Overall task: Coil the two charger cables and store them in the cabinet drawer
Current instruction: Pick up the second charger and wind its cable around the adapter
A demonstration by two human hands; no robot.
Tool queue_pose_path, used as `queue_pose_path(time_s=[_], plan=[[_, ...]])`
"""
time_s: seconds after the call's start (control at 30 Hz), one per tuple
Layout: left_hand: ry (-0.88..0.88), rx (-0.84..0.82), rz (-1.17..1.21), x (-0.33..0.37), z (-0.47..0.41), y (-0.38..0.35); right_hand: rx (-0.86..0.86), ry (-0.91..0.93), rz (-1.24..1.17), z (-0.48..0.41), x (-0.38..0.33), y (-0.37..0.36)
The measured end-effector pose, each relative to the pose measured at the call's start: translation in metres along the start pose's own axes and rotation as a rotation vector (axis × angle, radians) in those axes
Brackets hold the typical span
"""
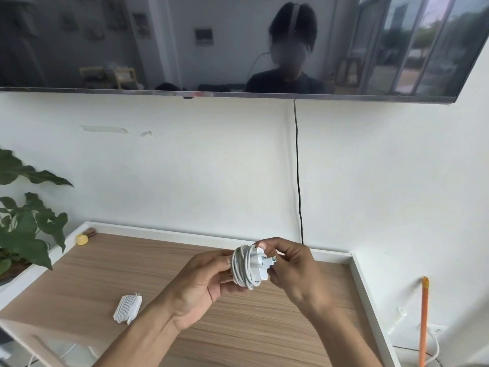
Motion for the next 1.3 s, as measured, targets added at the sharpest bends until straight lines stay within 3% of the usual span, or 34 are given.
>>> queue_pose_path(time_s=[0.2,0.37,0.63,0.87,1.13,1.3], plan=[[-0.077,0.147,0.159,-0.008,-0.001,0.003,0.178,-0.031,-0.100,0.014,0.024,-0.003],[-0.156,0.209,0.194,-0.025,0.005,0.002,0.232,-0.049,0.015,0.022,0.025,0.000],[-0.155,-0.060,-0.163,-0.022,0.011,-0.015,0.128,-0.099,0.226,0.027,0.015,0.010],[-0.241,-0.109,-0.307,-0.010,0.015,-0.021,-0.004,-0.071,0.368,0.027,-0.001,0.008],[-0.378,-0.127,-0.397,0.012,0.024,-0.031,0.096,-0.074,0.299,0.032,-0.013,0.015],[-0.454,0.040,-0.056,0.015,0.025,-0.022,0.241,0.018,-0.041,0.042,-0.026,0.012]])
Point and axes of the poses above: each hand's wrist, its own z-axis away from the middle knuckle, its own y-axis out of the back of the hand, x = y × z, the point moved 9 cm from there along -z, towards the middle knuckle, and after that the axes turned 7 degrees about z, right-handed, at the moved point
